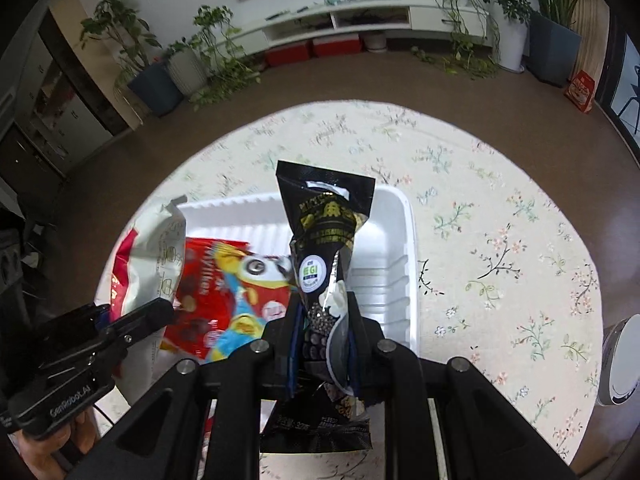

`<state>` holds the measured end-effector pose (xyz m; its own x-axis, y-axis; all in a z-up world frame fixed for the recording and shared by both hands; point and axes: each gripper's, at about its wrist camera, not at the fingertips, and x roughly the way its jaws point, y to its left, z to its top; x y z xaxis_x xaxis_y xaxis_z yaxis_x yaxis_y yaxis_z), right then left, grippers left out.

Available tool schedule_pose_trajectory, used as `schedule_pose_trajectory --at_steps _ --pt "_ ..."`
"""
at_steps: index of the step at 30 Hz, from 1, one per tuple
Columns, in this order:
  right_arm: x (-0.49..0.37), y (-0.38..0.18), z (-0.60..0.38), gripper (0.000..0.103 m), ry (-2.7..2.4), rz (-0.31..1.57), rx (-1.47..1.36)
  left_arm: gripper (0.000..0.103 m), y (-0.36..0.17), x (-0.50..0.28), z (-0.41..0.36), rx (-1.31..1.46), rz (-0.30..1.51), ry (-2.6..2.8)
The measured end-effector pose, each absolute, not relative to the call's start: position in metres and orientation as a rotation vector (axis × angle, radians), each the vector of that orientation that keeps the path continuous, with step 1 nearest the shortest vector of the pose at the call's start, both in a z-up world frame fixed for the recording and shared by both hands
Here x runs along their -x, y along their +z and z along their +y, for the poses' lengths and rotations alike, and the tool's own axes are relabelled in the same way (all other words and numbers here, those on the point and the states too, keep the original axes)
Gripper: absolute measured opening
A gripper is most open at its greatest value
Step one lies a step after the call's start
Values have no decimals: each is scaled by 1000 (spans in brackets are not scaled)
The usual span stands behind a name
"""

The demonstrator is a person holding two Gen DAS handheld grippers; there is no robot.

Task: Organize snacks
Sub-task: 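Carry the tube packet and black packet into the white tray with both tools, then open both tools in the tray and move them back to the snacks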

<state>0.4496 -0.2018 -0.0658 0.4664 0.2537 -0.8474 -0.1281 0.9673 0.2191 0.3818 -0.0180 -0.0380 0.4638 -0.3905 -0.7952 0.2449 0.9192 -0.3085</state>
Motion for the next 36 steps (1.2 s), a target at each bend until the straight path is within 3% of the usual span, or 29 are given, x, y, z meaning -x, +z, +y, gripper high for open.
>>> schedule_pose_trajectory --at_steps 19,31,34,36 --pt "-449 -88 -201 29 210 1067 -99 20 -58 -389 -53 93 1015 -366" --pt "-445 -79 -203 54 201 1029 -62 21 -53 -387 -44 101 981 -352" --pt "-441 -76 -208 56 200 1021 -76 29 -49 -384 -42 98 967 -350" --pt "-437 -73 -211 60 200 1009 -92 53 -45 -378 -38 102 954 -351"
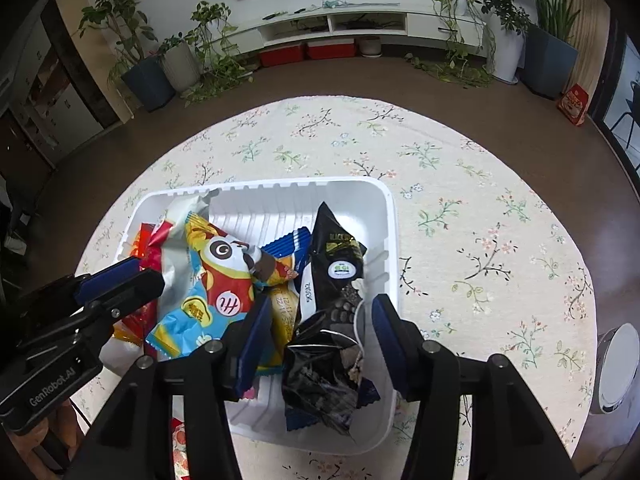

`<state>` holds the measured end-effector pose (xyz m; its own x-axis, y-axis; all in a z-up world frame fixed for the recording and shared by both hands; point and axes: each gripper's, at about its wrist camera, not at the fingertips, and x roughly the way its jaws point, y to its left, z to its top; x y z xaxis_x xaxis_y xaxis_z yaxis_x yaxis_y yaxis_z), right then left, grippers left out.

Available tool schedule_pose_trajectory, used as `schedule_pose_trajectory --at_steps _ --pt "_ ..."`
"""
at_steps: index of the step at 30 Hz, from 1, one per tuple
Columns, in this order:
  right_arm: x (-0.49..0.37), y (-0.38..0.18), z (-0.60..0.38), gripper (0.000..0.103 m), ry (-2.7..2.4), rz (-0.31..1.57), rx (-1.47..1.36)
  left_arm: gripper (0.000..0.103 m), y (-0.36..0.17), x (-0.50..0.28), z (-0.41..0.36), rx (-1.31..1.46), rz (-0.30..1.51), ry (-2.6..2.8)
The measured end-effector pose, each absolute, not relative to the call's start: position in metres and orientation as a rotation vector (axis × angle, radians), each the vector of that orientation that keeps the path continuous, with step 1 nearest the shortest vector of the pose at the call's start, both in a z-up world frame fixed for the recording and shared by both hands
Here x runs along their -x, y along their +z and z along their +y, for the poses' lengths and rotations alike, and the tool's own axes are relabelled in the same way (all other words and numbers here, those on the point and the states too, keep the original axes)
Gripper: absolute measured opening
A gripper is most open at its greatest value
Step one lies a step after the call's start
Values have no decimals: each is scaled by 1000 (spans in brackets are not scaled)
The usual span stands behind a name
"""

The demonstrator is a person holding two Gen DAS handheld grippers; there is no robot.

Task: Organize snacks
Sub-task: 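Open both tools in the tray and move them back to the snacks, then grasp the clear seed bag with the left tool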

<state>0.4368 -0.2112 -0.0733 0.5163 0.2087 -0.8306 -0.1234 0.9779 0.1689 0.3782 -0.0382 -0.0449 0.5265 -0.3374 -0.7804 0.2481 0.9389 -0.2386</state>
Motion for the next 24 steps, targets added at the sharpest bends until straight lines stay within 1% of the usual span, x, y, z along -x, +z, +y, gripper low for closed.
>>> schedule_pose_trajectory --at_steps 1,4,5,6,7,9,10,11,13,15,19,24 --pt "-434 -71 -213 62 200 1001 -99 58 -42 -376 -37 104 947 -349" --pt "-424 -62 -219 63 206 973 -115 66 -30 -366 -33 107 922 -354" --pt "-421 -59 -220 65 210 962 -121 72 -25 -361 -31 103 910 -355" --pt "-414 -54 -223 67 213 946 -130 77 -19 -354 -29 99 896 -356" --pt "-410 -51 -225 70 216 933 -137 78 -14 -347 -28 92 886 -360" --pt "-394 -43 -232 73 224 889 -155 89 -7 -333 -24 71 864 -360" --pt "-384 -38 -237 75 225 864 -166 91 -4 -323 -19 63 851 -354" --pt "-374 -35 -240 79 229 843 -175 93 -2 -312 -14 61 843 -349" --pt "-346 -31 -244 82 238 799 -172 93 1 -293 -3 78 837 -343" --pt "-324 -32 -246 82 246 778 -155 96 -2 -272 9 103 844 -337" --pt "-275 -44 -248 82 256 771 -169 96 -17 -237 28 129 883 -295" --pt "-232 -64 -247 82 250 775 -227 96 -49 -208 24 116 947 -254"
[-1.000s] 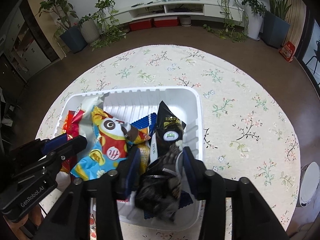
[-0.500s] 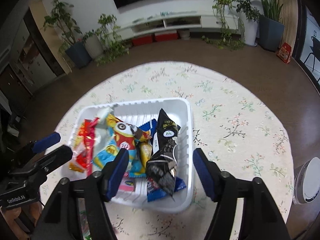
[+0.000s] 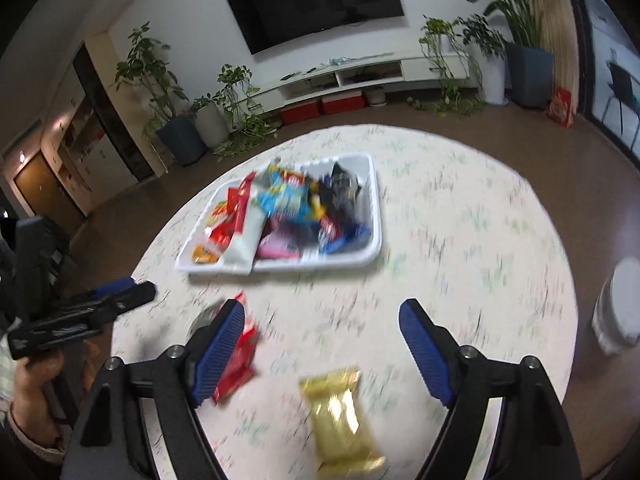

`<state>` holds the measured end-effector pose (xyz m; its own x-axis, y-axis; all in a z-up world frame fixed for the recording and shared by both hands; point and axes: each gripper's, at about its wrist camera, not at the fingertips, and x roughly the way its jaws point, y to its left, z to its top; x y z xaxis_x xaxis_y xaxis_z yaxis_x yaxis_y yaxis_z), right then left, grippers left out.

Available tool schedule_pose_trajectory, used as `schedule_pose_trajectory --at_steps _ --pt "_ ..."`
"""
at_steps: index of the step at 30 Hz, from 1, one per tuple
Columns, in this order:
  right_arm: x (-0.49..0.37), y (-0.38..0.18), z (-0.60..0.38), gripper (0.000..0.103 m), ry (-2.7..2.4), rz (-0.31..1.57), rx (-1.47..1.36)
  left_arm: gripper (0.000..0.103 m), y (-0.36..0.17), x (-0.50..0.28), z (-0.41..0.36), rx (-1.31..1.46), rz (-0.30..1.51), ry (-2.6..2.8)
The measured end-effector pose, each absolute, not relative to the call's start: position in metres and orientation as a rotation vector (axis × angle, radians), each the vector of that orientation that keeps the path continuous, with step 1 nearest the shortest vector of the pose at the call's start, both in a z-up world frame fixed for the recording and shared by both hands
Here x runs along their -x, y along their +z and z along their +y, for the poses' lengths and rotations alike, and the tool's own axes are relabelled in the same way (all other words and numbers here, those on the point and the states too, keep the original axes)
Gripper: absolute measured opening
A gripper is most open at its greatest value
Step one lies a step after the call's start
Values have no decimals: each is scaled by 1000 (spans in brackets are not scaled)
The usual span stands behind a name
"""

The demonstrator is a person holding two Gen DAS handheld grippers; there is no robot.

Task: Organize snacks
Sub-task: 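Grasp the clear seed bag with the left tool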

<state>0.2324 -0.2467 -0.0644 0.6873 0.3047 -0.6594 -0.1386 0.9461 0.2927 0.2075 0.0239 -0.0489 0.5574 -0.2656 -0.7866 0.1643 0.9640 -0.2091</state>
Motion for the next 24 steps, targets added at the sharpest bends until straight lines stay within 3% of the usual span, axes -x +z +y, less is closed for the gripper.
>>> schedule_pose_trajectory --at_steps 19,22,24 --pt "-204 -100 -227 82 266 759 -168 95 -99 -231 -17 -46 1072 -192" --pt "-204 -101 -219 82 289 764 -148 92 -104 -236 -17 -52 1080 -190" --pt "-204 -102 -214 82 296 765 -132 82 -108 -239 -18 -69 1099 -192"
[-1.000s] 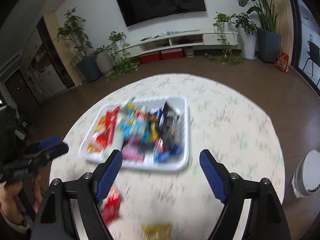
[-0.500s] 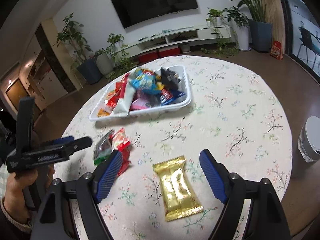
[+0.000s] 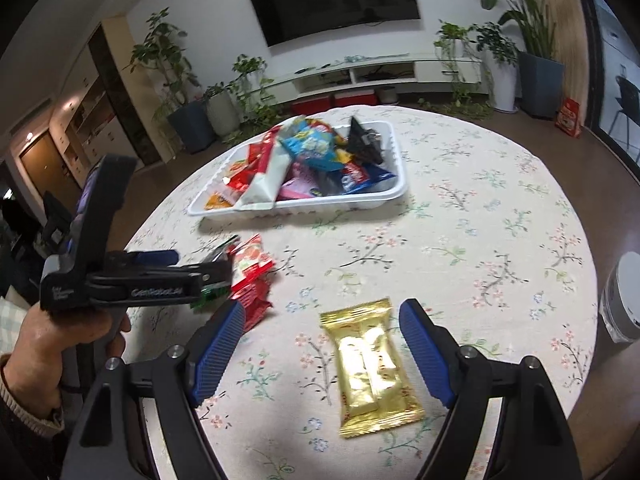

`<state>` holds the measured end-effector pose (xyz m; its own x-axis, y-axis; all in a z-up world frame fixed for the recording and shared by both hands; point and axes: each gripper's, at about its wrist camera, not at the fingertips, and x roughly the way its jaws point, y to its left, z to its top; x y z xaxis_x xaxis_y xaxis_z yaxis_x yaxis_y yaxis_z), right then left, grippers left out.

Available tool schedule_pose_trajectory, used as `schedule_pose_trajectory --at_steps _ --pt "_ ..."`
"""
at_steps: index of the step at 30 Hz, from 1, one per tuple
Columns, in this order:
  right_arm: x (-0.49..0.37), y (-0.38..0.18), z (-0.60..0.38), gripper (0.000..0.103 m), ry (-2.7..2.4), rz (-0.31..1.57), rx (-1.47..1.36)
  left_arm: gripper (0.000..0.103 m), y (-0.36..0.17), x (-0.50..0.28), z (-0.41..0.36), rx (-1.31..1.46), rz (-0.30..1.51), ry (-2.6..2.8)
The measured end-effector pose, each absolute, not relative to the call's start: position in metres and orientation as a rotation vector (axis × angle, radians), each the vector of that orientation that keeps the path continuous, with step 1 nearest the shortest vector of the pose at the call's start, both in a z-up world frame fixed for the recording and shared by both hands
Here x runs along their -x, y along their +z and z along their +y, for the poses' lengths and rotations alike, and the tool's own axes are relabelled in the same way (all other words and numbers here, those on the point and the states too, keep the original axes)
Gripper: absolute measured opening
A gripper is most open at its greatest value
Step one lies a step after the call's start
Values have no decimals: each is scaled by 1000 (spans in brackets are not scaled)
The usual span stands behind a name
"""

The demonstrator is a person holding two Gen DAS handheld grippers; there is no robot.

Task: Organize snacks
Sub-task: 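Grasp the clear seed bag with the left tool, then grasp the dark red wrapped packet with the right tool while the left tool holds the seed bag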

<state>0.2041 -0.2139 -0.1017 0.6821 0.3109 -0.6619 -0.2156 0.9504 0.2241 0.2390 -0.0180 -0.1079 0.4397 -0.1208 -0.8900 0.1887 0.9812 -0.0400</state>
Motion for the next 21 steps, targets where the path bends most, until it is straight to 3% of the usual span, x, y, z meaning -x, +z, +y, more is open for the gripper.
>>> schedule_pose_trajectory --at_steps 1,2,7,12,16,21 --pt "-204 -102 -212 82 300 769 -125 78 -110 -241 -18 -71 1111 -192" --pt "-204 -103 -210 82 303 772 -118 67 -113 -242 -17 -69 1121 -196" --pt "-203 -104 -199 82 311 785 -80 56 -114 -242 -9 -61 1101 -206" --pt "-204 -101 -180 82 334 801 -37 37 -112 -243 5 -41 1086 -211" --pt "-210 -99 -155 82 361 826 -7 27 -109 -235 16 -33 1064 -207" --pt "-224 -110 -134 81 353 914 -18 26 -106 -220 36 -5 1032 -215"
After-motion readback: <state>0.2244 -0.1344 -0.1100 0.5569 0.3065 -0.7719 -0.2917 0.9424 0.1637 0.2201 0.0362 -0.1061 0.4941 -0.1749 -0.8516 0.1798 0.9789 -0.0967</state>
